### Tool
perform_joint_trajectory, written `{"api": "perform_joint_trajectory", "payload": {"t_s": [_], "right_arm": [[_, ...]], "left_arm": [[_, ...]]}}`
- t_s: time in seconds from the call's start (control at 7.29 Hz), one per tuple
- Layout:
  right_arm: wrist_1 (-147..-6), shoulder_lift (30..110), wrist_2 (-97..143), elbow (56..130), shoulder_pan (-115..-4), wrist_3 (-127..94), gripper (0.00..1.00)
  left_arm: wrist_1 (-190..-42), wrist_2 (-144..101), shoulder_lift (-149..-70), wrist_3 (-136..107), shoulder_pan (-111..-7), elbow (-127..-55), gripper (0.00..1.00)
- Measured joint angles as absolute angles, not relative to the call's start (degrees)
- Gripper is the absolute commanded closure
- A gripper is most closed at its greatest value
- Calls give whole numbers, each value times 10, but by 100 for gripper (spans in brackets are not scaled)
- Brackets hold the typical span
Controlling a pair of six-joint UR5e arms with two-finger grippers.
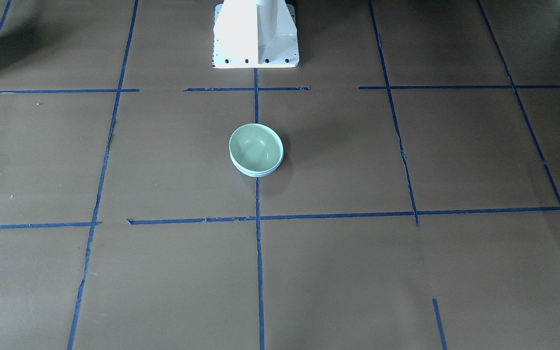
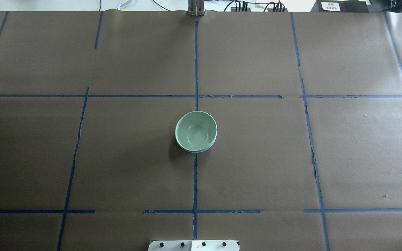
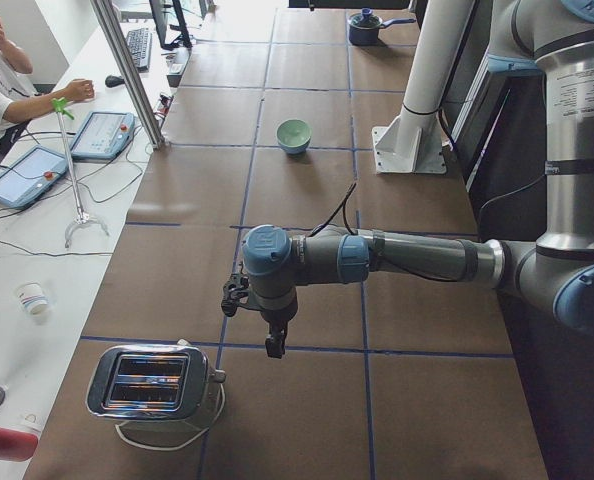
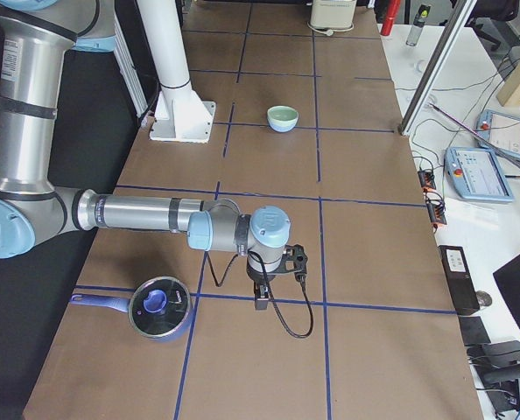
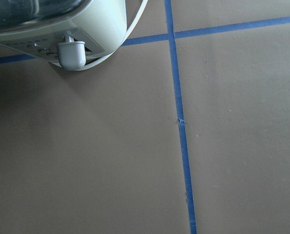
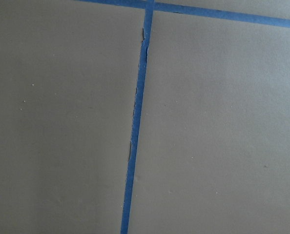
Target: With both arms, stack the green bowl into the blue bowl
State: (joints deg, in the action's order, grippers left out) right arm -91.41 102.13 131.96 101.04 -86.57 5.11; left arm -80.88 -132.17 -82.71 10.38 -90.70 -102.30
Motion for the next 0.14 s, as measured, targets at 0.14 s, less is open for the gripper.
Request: {"api": "perform_joint_trajectory", "payload": {"t_s": [0.14], "right_arm": [[-914,1021,1322,1011,-866,51,0]], "left_arm": [[-809,-1321,-827,104,-907,-1023,0]]}}
